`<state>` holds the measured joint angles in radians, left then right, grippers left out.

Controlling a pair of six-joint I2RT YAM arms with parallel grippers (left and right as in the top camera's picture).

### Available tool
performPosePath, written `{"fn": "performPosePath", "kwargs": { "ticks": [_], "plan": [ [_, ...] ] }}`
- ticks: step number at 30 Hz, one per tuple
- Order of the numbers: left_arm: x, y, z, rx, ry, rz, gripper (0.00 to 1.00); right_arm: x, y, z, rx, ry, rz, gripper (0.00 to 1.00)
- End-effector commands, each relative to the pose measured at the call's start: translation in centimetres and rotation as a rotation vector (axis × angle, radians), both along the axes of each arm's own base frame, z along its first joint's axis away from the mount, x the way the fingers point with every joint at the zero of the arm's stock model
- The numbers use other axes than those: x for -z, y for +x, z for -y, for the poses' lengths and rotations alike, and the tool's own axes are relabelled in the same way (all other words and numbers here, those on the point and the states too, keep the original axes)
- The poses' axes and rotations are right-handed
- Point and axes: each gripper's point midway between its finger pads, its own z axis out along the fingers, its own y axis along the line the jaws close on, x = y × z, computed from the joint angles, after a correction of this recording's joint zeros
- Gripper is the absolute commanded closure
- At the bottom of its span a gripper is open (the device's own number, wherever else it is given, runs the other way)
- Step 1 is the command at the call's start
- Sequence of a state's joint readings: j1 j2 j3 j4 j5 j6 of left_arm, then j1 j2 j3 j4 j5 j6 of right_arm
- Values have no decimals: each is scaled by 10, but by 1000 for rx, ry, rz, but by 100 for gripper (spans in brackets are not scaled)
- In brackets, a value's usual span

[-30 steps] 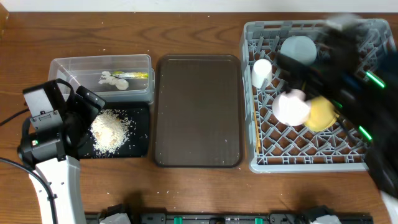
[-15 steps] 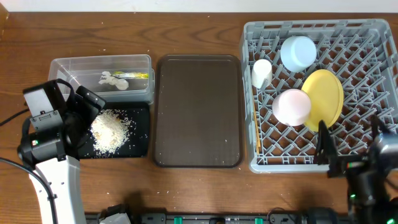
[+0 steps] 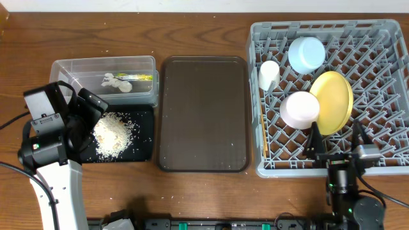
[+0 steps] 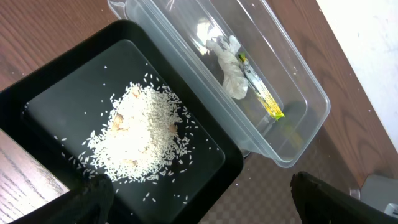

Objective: Sort waste into correct bins and load items into the dishwasher rack

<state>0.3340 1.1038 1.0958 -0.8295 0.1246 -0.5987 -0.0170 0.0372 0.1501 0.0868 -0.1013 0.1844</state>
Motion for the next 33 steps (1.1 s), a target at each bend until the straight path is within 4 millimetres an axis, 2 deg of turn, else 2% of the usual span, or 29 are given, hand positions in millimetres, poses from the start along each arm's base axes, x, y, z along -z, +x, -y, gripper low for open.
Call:
{"fn": "performPosePath", "kwargs": {
  "ticks": [1, 7, 12, 33],
  "plan": [
    [-5, 1, -3, -7, 10, 11, 6, 18, 3, 4, 9, 28, -16, 1],
    [-5, 1, -3, -7, 9, 11, 6, 64, 12, 4, 13, 26, -115, 1],
    [-5, 1, -3, -7, 10, 11, 6, 101, 13, 4, 16, 2, -267, 1],
    [-5, 1, -3, -7, 10, 11, 6, 104, 13, 3, 15, -22, -278, 1]
  ]
}}
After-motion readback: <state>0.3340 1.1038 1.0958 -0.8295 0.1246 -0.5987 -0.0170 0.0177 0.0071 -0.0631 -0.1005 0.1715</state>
